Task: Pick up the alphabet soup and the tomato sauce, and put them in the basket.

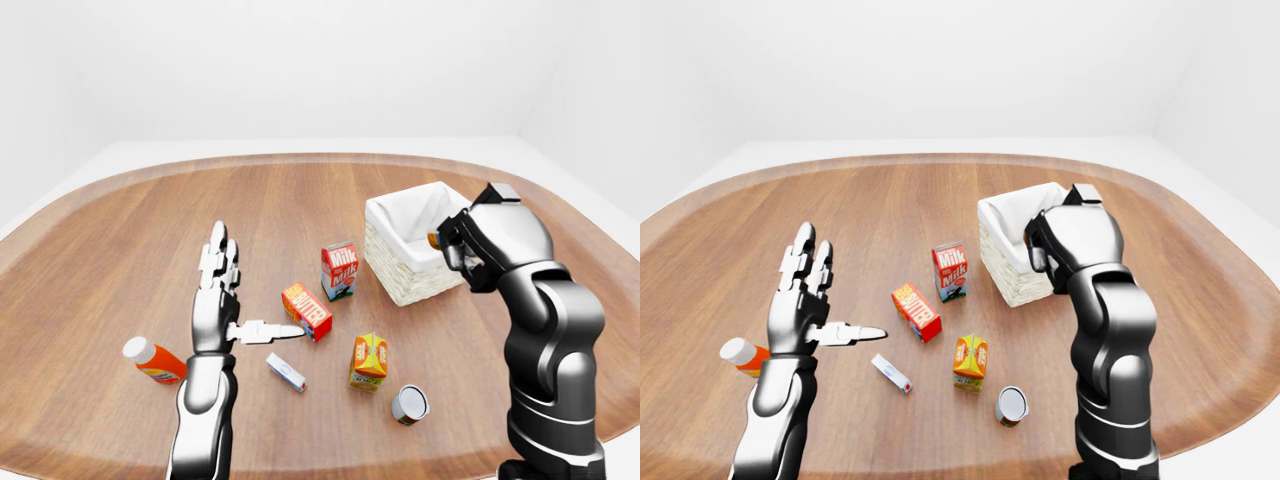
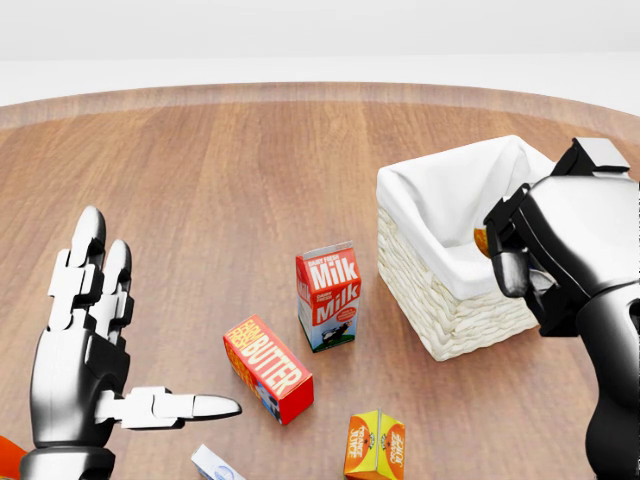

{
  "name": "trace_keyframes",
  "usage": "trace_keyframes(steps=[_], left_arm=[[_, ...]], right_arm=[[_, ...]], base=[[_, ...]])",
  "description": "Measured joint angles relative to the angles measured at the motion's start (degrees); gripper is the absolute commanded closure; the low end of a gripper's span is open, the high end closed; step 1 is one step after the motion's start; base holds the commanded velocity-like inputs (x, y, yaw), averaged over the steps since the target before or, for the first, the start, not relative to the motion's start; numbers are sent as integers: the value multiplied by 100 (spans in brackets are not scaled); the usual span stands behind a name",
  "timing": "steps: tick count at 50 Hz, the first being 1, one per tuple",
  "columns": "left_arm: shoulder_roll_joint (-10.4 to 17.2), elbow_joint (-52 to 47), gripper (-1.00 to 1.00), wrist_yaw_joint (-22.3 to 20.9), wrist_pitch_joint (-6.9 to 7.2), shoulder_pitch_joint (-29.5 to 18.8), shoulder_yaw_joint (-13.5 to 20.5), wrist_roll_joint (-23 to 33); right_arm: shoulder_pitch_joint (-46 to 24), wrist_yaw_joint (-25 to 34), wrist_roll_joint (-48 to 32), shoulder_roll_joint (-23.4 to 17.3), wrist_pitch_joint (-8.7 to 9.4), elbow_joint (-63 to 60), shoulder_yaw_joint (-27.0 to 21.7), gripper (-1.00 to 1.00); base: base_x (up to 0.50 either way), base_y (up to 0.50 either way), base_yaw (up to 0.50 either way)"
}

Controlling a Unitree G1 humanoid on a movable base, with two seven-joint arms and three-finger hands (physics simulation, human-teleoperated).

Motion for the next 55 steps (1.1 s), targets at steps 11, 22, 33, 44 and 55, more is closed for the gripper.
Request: trace_keyframes(steps=[11,22,33,44,55], left_arm=[[1,-11,-100,9,0,-17,0,4],[2,9,-100,10,0,-25,0,2],[3,1,-100,3,0,-20,-3,0],[3,6,-100,-7,0,-15,-3,-8],[0,0,-100,-9,0,-4,-12,-3]], right_arm=[[-651,0,34,-223,0,851,100,100],[-1338,-18,102,-359,0,2286,303,100],[-2047,-314,164,-397,0,3872,538,100],[-2674,-641,221,-487,0,5158,683,100],[-3068,-652,227,-607,0,5698,727,100]], base=[[0,0,0],[0,0,0],[0,0,0],[0,0,0],[0,0,0]])
